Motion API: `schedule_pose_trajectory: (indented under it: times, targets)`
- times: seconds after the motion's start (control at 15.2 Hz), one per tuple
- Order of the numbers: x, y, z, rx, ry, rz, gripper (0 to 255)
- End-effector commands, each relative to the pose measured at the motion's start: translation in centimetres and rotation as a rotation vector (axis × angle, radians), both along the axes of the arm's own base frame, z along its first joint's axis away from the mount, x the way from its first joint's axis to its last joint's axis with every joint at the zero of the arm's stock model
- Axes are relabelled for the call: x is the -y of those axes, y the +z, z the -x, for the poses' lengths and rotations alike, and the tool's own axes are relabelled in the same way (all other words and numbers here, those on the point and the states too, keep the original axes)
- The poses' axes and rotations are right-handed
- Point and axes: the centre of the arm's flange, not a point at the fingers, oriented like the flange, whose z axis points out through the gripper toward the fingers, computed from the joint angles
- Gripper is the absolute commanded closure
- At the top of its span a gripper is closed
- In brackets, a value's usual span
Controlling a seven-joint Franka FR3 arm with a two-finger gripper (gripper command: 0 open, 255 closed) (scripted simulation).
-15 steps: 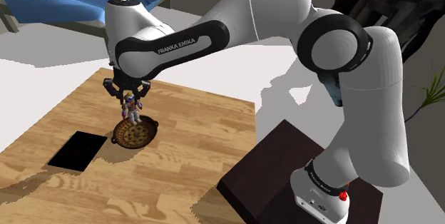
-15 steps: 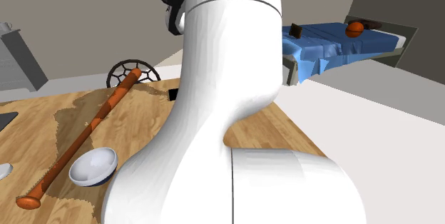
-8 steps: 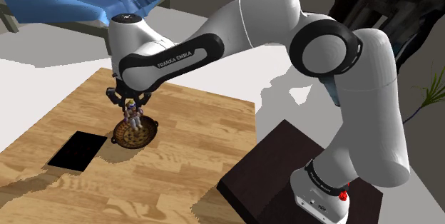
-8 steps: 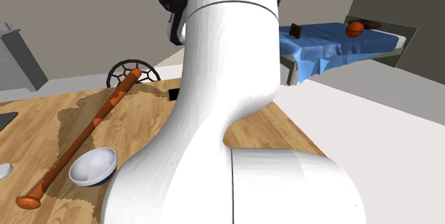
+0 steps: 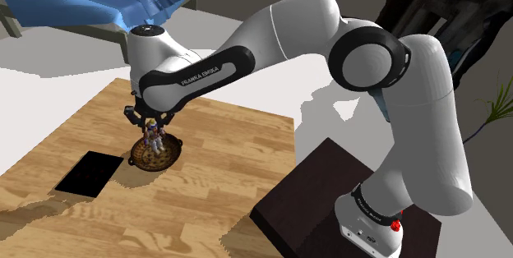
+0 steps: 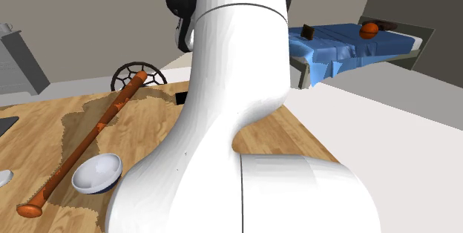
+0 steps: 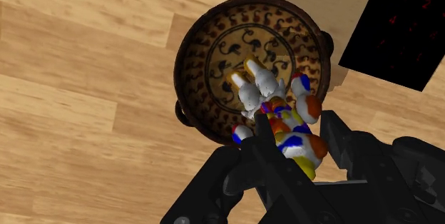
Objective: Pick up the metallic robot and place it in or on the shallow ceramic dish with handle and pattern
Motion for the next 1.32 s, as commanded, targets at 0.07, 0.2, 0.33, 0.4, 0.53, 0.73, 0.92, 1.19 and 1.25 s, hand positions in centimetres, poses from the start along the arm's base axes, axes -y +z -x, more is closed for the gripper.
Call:
schedule_pose_trajectory:
  times: [0.07, 0.2, 0.33, 0.4, 0.53, 0.73, 0.92, 1.19, 1.25]
  targets:
    - [0.0, 0.0, 0.0, 0.0, 0.0, 0.0, 255]
    - [0.0, 0.0, 0.0, 0.0, 0.0, 0.0, 0]
    - [0.0, 0.0, 0.0, 0.0, 0.0, 0.0, 0]
    - [0.0, 0.0, 0.0, 0.0, 0.0, 0.0, 0]
    - [0.1, 1.3, 0.1, 0.0, 0.0, 0.0, 0]
    - [0.4, 5.0, 0.4, 0.0, 0.0, 0.0, 0]
    - [0.4, 5.0, 0.4, 0.0, 0.0, 0.0, 0]
    - [0.4, 5.0, 0.4, 0.0, 0.0, 0.0, 0]
    - [0.4, 5.0, 0.4, 0.0, 0.0, 0.0, 0]
